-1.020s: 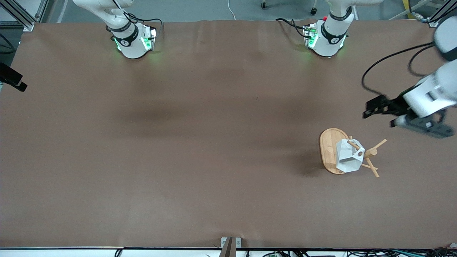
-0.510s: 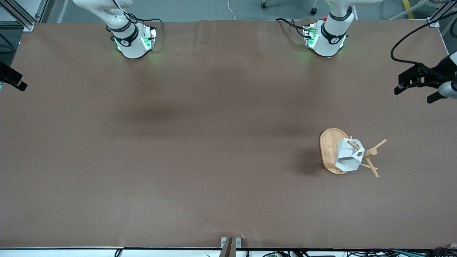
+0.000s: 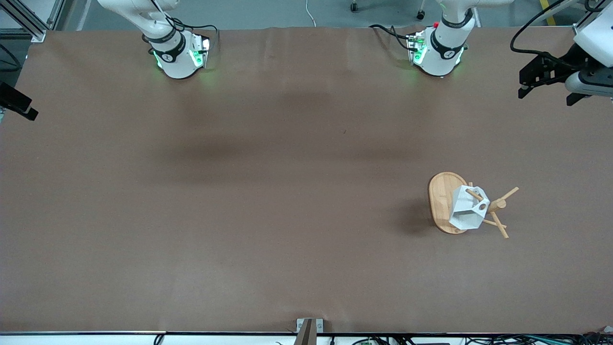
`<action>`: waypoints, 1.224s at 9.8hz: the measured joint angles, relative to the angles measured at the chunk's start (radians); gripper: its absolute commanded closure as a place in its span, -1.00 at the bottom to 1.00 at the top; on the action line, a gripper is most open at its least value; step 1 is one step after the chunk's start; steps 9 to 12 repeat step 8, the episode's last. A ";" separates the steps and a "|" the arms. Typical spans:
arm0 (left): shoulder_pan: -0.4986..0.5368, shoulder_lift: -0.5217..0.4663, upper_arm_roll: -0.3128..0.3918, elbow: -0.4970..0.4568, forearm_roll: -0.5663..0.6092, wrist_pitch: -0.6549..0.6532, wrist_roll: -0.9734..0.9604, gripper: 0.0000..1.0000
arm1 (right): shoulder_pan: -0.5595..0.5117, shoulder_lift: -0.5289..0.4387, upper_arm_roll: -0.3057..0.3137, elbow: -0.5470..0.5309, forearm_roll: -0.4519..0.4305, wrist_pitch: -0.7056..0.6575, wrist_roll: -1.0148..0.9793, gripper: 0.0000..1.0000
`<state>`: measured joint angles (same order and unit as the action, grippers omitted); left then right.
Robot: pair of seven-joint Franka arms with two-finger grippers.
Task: Hang cup on rack
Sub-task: 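Open the left gripper and raise it away from the rack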
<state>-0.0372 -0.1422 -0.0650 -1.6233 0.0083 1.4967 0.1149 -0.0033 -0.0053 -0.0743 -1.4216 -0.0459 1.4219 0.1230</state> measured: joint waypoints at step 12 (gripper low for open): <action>0.004 -0.008 -0.007 -0.010 -0.008 0.019 -0.051 -1.00 | 0.000 0.000 0.000 0.000 0.000 -0.001 0.000 -1.00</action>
